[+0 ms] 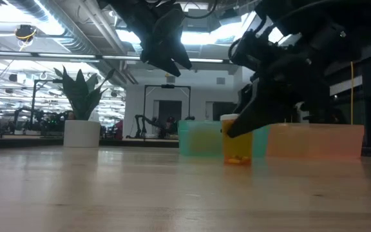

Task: Pick and place medicine bottles into bin by pill shape (circle, oval)
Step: Put the orange pill bottle into the green bin

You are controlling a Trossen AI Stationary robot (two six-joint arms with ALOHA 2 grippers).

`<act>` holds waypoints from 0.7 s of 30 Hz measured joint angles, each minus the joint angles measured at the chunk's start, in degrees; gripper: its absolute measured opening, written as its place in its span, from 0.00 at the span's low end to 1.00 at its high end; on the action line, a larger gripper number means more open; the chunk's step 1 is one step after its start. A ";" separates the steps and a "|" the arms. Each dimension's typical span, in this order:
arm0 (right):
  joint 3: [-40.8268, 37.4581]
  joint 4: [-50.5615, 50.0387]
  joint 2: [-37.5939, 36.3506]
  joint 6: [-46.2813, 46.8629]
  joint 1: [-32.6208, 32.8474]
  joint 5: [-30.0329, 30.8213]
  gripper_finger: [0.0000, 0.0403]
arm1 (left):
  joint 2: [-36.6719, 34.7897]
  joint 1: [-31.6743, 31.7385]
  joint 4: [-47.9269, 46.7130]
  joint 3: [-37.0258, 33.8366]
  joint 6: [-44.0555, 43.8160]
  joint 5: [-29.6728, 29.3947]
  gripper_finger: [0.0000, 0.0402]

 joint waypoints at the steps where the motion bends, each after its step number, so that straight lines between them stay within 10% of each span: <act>1: 0.25 0.00 0.00 -0.22 0.00 0.25 0.61 | 0.00 0.00 -0.01 0.00 0.00 -0.01 0.77; 21: 0.86 -4.82 -14.88 -0.19 -7.11 6.55 0.50 | -0.01 -0.92 -1.10 0.00 -1.61 -6.17 0.77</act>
